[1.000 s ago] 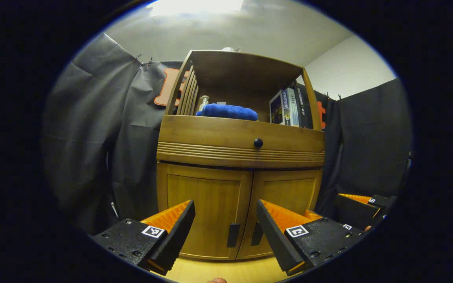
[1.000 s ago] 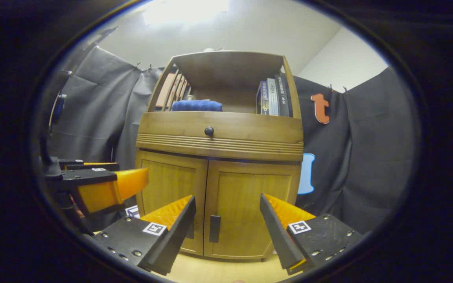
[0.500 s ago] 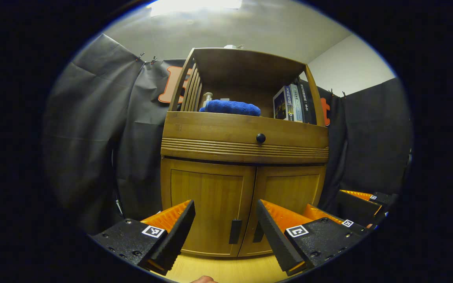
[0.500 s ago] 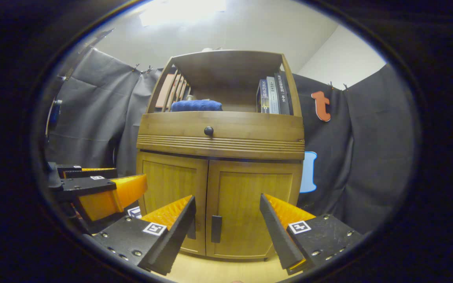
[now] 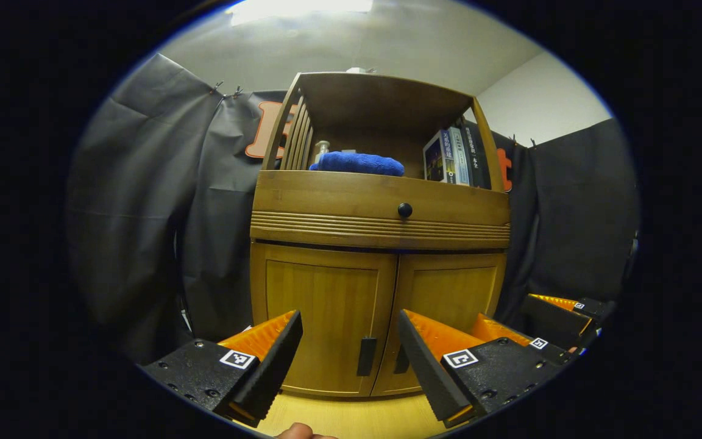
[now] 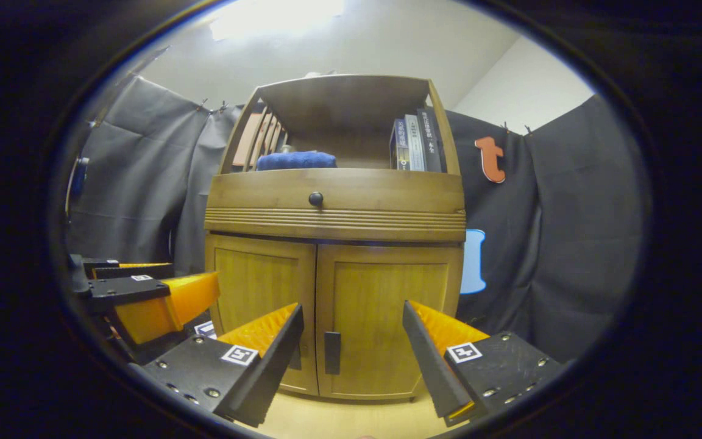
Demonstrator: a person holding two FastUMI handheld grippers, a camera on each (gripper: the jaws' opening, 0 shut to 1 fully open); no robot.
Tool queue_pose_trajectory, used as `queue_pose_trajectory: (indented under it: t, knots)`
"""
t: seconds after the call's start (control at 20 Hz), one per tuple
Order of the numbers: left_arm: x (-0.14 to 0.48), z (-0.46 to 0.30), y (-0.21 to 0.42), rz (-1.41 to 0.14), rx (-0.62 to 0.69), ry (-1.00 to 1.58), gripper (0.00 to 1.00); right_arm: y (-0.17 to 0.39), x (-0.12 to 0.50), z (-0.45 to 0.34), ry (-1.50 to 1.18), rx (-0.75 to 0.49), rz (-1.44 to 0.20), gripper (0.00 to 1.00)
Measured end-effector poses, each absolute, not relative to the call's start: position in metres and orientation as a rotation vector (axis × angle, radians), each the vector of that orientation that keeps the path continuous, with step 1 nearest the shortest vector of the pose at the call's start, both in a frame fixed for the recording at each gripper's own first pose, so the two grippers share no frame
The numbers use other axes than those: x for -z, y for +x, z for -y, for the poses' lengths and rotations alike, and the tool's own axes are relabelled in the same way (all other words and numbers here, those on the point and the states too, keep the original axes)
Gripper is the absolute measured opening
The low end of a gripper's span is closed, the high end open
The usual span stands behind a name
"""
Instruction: Open the right door of the double-door shoe cabinet with the right hand, and open the left door with the left hand.
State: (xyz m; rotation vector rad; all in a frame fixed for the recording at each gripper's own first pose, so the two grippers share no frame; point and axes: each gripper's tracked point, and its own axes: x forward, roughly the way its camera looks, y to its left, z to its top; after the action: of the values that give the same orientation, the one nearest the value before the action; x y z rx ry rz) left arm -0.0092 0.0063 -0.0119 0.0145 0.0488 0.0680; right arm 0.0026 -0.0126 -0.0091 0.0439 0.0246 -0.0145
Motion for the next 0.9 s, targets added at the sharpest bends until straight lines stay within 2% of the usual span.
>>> queue_pose_trajectory:
  t: [0.35,0.75,0.8,0.85,0.9]
  knots:
    - [0.019,-0.017,-0.014,-0.073,-0.088,0.023,0.96,0.012,0.022,0.007,0.034,-0.007,-0.054,0.97]
    - [0.020,-0.053,-0.027,-0.077,-0.153,0.027,0.96,0.060,0.088,-0.020,0.026,-0.061,-0.195,0.96]
    - [0.020,-0.059,-0.029,-0.080,-0.169,0.029,0.96,0.067,0.098,-0.022,0.025,-0.052,-0.212,0.98]
    - [0.020,-0.066,-0.031,-0.082,-0.184,0.033,0.96,0.076,0.108,-0.025,0.027,-0.053,-0.232,0.88]
    - [0.019,-0.074,-0.032,-0.080,-0.201,0.035,0.96,0.084,0.116,-0.028,0.028,-0.050,-0.255,0.85]
